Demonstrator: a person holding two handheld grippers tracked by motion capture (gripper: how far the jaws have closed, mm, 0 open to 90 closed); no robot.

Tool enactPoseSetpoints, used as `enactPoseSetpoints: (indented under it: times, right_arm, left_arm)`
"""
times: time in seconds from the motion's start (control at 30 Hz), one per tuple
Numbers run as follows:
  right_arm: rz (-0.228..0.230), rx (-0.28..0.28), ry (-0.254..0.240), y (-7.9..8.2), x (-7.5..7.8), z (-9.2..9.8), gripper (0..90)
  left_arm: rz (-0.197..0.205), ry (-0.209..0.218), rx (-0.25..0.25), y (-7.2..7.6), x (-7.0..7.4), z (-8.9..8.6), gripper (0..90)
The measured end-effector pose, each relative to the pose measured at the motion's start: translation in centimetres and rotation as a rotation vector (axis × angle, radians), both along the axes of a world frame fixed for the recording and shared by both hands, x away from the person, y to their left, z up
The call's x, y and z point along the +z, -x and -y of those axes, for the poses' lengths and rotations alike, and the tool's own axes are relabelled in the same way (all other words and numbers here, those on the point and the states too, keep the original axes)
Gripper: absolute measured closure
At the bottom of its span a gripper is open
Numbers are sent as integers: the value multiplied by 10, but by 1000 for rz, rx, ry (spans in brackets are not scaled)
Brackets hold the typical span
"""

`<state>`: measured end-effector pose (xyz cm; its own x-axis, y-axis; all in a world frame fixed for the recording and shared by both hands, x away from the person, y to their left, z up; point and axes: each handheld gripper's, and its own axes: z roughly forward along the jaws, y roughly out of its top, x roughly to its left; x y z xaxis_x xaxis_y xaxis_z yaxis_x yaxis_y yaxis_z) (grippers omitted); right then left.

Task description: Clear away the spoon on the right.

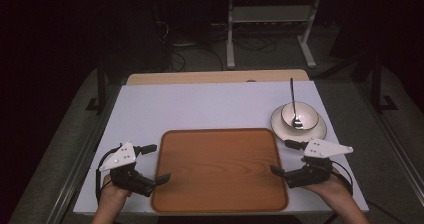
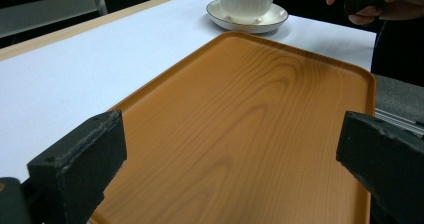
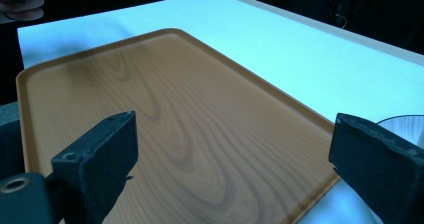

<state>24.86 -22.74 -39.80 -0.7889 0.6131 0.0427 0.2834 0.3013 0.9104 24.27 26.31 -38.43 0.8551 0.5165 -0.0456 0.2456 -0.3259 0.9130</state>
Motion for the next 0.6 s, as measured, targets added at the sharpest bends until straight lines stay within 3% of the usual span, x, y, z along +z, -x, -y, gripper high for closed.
enactPoseSetpoints:
  times: [0.6]
  right_arm:
    - [-2,-58,-14,-18,5,8,50]
  left_arm:
    - [5,0,-16,0,0,1,0]
